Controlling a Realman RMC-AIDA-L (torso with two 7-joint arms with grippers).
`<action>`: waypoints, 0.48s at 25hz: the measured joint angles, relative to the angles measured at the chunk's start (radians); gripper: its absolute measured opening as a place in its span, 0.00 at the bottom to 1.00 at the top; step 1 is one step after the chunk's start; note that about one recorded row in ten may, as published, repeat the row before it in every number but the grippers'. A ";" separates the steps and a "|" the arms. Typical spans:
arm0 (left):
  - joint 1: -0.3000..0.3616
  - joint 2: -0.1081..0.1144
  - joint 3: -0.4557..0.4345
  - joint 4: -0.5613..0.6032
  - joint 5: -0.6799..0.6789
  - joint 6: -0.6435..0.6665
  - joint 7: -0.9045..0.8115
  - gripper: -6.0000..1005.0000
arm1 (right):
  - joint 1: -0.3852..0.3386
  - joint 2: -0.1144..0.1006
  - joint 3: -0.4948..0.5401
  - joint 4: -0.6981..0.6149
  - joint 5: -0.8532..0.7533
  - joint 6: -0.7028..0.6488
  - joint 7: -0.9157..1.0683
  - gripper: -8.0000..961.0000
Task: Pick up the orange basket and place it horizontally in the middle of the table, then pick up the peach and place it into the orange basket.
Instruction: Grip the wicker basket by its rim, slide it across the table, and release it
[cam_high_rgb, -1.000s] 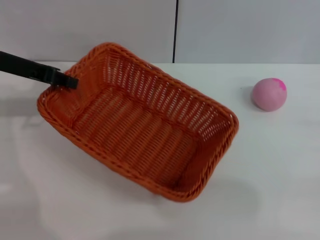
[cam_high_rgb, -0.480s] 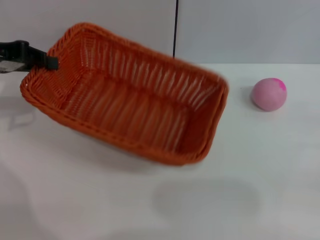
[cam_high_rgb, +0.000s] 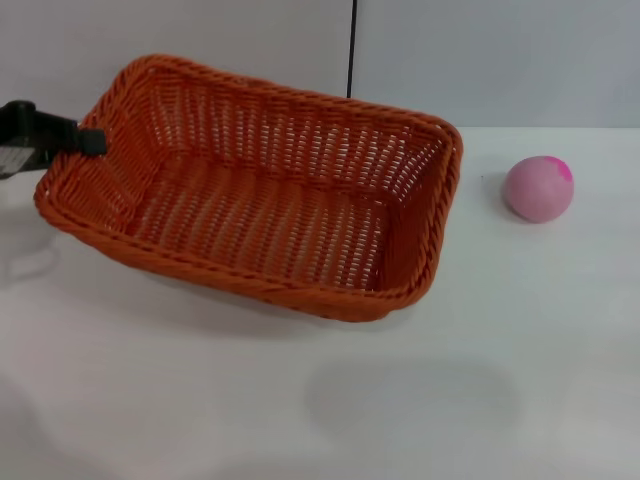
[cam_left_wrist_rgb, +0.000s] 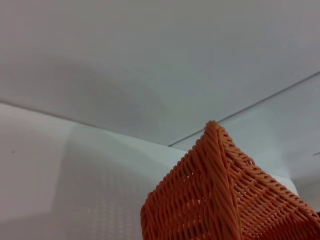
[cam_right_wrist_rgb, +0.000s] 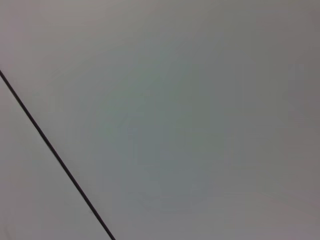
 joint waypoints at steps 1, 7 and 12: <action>0.053 -0.006 -0.003 -0.025 -0.048 -0.004 -0.005 0.18 | 0.001 0.000 0.000 0.000 0.000 0.000 0.000 0.55; 0.136 -0.027 -0.003 -0.026 -0.099 -0.028 -0.006 0.18 | 0.011 -0.002 -0.001 0.000 0.000 0.029 0.000 0.55; 0.183 -0.045 -0.004 -0.024 -0.131 -0.033 -0.005 0.18 | 0.018 -0.003 -0.001 0.000 0.000 0.041 0.000 0.54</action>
